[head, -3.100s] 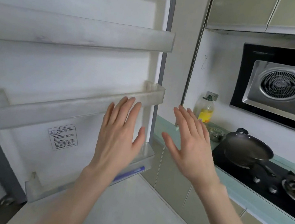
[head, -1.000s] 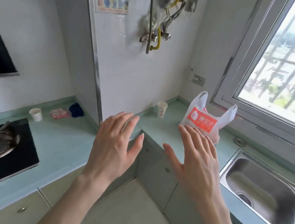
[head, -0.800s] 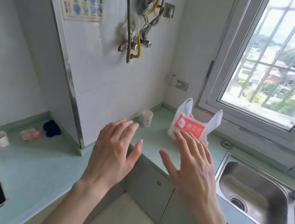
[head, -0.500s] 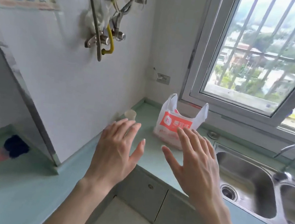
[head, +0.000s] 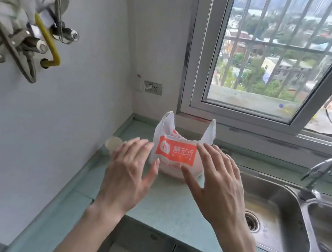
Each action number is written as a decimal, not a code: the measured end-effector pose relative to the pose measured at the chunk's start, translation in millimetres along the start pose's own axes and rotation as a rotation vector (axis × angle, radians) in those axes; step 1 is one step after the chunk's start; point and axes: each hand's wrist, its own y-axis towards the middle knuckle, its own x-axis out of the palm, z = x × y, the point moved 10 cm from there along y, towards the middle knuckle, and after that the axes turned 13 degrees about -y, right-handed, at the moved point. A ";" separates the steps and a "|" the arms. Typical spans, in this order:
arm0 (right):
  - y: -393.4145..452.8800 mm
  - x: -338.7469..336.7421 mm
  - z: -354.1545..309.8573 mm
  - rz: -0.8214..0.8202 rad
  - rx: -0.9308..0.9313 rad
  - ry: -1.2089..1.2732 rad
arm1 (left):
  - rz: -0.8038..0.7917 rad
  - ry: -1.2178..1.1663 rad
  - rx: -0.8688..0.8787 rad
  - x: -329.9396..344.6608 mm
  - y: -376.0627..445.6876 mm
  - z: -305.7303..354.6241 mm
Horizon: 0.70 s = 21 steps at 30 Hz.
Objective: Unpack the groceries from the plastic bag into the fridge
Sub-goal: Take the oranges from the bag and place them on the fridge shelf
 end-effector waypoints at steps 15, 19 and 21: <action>114.8 135.8 33.7 -0.128 0.019 0.063 | -0.106 -0.071 0.006 128.1 122.9 -49.6; 134.4 173.5 35.3 -0.178 0.025 0.062 | -0.157 -0.161 -0.011 164.5 144.0 -66.7; 144.9 191.9 35.1 -0.191 0.020 0.066 | -0.166 -0.204 -0.025 182.1 152.6 -76.0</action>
